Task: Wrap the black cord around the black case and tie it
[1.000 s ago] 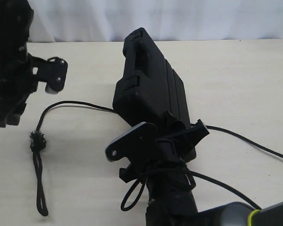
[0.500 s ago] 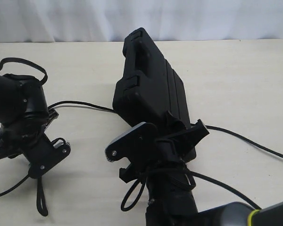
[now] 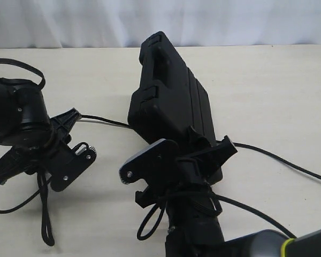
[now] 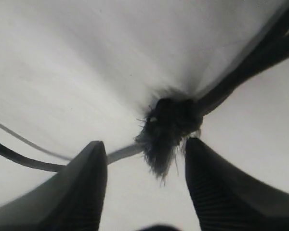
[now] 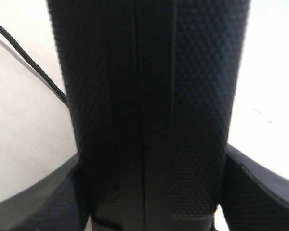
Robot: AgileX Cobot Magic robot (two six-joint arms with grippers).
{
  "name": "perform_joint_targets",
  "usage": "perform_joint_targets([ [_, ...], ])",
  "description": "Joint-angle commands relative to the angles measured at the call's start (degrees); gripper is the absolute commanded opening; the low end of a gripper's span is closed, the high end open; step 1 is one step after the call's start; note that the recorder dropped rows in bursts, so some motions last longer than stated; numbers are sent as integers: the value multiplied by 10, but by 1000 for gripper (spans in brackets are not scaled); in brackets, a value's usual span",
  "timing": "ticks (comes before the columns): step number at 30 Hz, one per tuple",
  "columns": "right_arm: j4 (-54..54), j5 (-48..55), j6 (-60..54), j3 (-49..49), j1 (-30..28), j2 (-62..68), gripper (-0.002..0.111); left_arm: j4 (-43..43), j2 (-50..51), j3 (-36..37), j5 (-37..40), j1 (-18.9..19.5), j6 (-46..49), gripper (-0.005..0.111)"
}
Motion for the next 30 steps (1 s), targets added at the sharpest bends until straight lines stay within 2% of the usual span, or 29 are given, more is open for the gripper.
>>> perform_joint_targets([
  [1, -16, 23, 4, 0, -2, -10, 4, 0, 10, 4, -6, -4, -5, 50],
  [7, -16, 23, 4, 0, -2, -10, 4, 16, 24, 15, -16, -1, 23, 50],
  [13, -16, 23, 4, 0, -2, -10, 4, 14, 24, 17, -31, 38, 23, 50],
  [20, -16, 23, 4, 0, -2, -10, 4, 2, 24, 44, -141, 44, 44, 50],
  [30, -16, 23, 4, 0, -2, -10, 4, 12, 30, 44, -125, 57, 53, 50],
])
